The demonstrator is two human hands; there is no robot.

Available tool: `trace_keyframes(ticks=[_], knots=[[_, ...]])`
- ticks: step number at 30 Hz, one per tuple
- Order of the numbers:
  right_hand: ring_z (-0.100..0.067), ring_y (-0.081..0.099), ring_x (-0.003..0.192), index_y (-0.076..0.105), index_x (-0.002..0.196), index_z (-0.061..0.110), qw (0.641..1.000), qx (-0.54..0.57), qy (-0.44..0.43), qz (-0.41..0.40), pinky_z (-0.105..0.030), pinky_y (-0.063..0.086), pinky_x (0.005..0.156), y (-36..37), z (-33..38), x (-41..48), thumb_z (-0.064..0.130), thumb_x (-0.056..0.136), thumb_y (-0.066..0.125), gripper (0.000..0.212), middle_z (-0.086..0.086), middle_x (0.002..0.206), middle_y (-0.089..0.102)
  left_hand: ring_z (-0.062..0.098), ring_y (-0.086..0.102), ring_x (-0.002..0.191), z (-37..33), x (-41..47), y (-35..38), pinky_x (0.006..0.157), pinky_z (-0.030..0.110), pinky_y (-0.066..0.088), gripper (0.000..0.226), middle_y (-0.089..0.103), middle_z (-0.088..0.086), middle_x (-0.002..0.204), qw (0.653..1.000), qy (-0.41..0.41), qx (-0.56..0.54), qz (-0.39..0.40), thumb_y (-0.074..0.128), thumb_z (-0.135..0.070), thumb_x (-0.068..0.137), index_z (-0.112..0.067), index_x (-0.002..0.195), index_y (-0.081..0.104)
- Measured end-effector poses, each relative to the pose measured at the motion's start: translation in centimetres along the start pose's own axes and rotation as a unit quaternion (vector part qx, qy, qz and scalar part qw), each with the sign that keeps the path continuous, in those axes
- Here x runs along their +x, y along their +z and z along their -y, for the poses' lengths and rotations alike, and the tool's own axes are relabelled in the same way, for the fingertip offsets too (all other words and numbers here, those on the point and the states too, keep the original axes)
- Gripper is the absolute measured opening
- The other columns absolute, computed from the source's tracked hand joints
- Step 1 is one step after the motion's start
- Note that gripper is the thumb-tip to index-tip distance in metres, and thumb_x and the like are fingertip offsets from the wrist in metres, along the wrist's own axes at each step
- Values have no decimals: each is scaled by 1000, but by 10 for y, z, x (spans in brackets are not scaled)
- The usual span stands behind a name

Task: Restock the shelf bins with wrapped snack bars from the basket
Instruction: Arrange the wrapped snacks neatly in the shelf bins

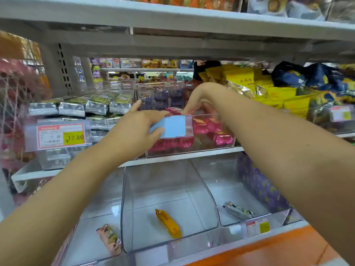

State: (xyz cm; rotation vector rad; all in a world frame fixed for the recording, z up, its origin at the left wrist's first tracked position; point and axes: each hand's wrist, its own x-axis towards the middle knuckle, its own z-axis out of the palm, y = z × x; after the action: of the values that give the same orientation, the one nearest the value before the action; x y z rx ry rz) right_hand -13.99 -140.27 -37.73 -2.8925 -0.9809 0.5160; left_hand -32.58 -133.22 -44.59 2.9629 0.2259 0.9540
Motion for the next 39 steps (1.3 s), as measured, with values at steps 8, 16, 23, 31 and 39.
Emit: trace_keyframes(ticks=[8, 16, 23, 31, 39], knots=[[-30, 63, 100, 53, 129, 0, 997, 67, -6, -26, -40, 53, 93, 10, 1, 22, 42, 94, 57, 54, -18, 127, 56, 15, 37, 134, -1, -2, 3, 106, 14, -14, 44, 49, -3, 142, 1000, -1, -4, -17, 49, -20, 97, -19, 141, 45], [-14, 57, 40, 57, 102, 8, 970, 240, -31, -13, -18, 46, 40, 9, -8, 16, 25, 89, 65, 23, -4, 76, 50, 14, 42, 132, -2, -1, 1, 112, 19, -11, 45, 49, -1, 142, 1000, -14, -1, 10, 48, -21, 97, -18, 142, 43], [-15, 53, 69, 51, 128, 16, 965, 254, -55, -34, -22, 48, 51, 5, -1, 11, 27, 91, 63, 40, -6, 89, 55, 15, 34, 138, -2, 1, -5, 112, 20, -13, 50, 42, 0, 147, 999, -18, 1, 43, 49, -20, 97, -21, 146, 36], [-17, 51, 95, 46, 138, 18, 964, 249, -94, -12, -30, 44, 82, 13, 24, 10, 40, 87, 66, 58, -8, 124, 58, 21, 23, 143, 8, -16, -21, 116, 35, 20, 59, 28, 4, 155, 992, -121, -9, -42, 63, -28, 90, -18, 143, 41], [-15, 54, 71, 52, 126, 5, 965, 215, -144, 30, -24, 47, 55, 16, 58, -4, 19, 100, 49, 29, -5, 108, 61, 15, 27, 142, 10, -25, -30, 112, 26, 21, 57, 28, -2, 154, 993, -117, -6, -12, 59, -18, 93, -26, 145, 37]])
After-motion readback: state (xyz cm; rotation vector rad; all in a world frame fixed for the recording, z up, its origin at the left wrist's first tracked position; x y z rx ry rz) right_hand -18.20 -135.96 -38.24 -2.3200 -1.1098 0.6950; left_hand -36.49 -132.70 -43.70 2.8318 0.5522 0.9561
